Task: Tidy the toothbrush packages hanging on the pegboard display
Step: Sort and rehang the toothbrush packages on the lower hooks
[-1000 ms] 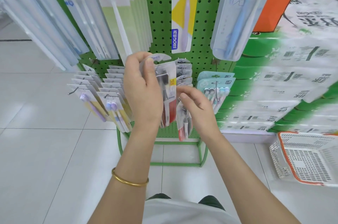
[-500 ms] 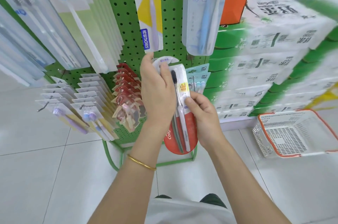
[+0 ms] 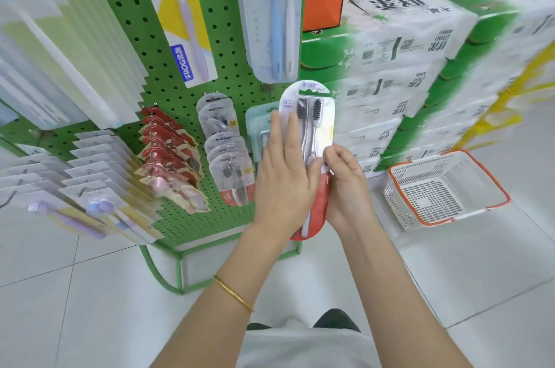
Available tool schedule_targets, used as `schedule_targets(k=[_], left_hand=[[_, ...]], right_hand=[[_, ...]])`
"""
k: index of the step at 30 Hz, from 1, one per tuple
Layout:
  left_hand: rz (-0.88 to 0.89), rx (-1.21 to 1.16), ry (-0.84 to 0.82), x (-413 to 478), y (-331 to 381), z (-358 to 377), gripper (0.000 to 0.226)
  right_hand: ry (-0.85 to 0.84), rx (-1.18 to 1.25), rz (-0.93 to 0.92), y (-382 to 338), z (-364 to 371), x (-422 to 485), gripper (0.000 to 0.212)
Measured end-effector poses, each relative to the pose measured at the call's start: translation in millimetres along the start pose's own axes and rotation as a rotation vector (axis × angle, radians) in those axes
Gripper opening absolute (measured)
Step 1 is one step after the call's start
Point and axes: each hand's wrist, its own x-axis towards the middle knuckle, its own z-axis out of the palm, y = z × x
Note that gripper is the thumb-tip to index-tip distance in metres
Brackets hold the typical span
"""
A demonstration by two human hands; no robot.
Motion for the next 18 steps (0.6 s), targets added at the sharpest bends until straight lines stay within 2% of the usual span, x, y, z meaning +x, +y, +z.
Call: schedule_targets(k=[5, 8, 12, 15, 18], left_hand=[[0.126, 0.014, -0.225, -18.7, -4.3, 4.0, 0.065], [0.169, 0.066, -0.416, -23.8, -5.3, -3.5, 0.083], [0.167, 0.06, -0.58, -22.3, -10.1, -5.3, 0.105], [0.113, -0.138, -0.566, -21.9, -8.8, -4.2, 0.096], [-0.134, -0.533, -0.59, -21.9, 0.0, -8.1, 0.079]], right_hand=[[0.096, 0.068, -0.066, -11.3, -9.7, 9.4, 0.018], [0.145, 0.133, -0.079, -17.6, -13.2, 13.9, 0.02], [0.107, 0.133, -0.027, -18.1, -16.0, 16.7, 0.015], [0.107, -0.053, 0.034, -20.9, -17.4, 16.6, 0.006], [0.159, -0.24, 0.041, -19.5, -20.9, 18.0, 0.007]])
